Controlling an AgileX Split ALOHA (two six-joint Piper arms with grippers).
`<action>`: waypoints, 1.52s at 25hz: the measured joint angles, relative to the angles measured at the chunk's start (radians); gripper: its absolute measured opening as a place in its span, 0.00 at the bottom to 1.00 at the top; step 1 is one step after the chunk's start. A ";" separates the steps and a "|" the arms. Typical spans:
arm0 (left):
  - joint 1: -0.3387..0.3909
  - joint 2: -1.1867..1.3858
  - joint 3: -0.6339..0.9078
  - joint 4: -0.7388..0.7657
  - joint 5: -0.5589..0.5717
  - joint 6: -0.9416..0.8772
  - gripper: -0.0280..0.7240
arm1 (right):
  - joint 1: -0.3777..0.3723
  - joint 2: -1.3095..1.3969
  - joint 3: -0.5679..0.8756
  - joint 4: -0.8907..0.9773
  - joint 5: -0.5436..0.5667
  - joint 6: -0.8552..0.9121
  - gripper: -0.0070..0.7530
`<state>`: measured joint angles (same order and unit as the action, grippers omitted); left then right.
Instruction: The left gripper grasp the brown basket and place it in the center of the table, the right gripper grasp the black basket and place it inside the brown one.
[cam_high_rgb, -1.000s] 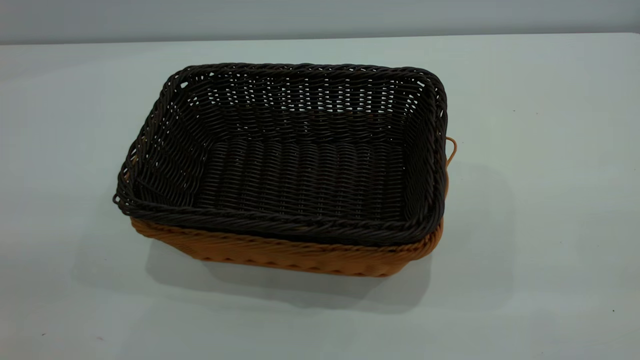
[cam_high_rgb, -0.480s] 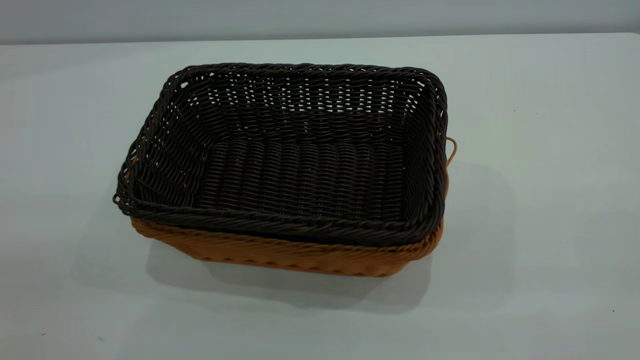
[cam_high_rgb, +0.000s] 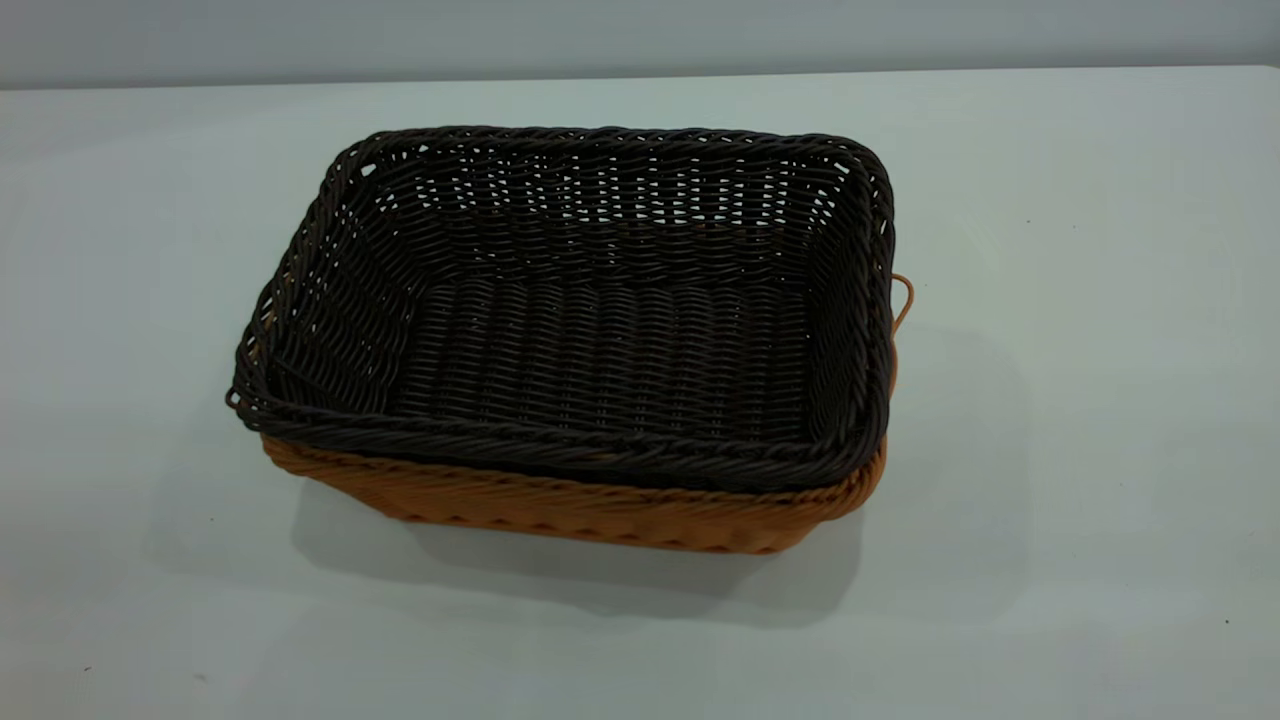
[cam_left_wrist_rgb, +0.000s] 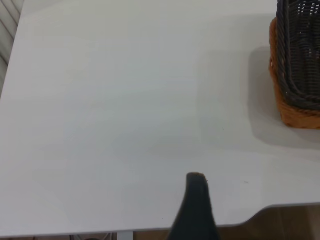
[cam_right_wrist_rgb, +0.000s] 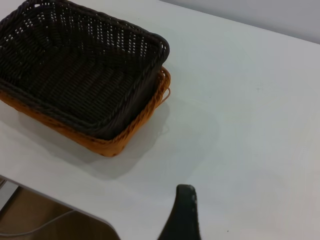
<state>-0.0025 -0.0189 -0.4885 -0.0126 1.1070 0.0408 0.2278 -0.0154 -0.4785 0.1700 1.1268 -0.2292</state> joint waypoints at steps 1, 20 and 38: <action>0.000 0.000 0.000 0.000 0.000 0.000 0.78 | 0.000 0.000 0.000 0.000 0.000 0.000 0.79; 0.000 0.000 0.000 0.000 0.000 -0.001 0.78 | -0.180 0.000 0.000 0.002 0.000 0.000 0.79; 0.000 0.000 0.000 0.000 0.000 -0.002 0.78 | -0.317 0.000 0.004 -0.151 -0.006 0.196 0.79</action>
<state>-0.0025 -0.0189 -0.4885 -0.0126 1.1070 0.0390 -0.0894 -0.0154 -0.4743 0.0191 1.1205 -0.0328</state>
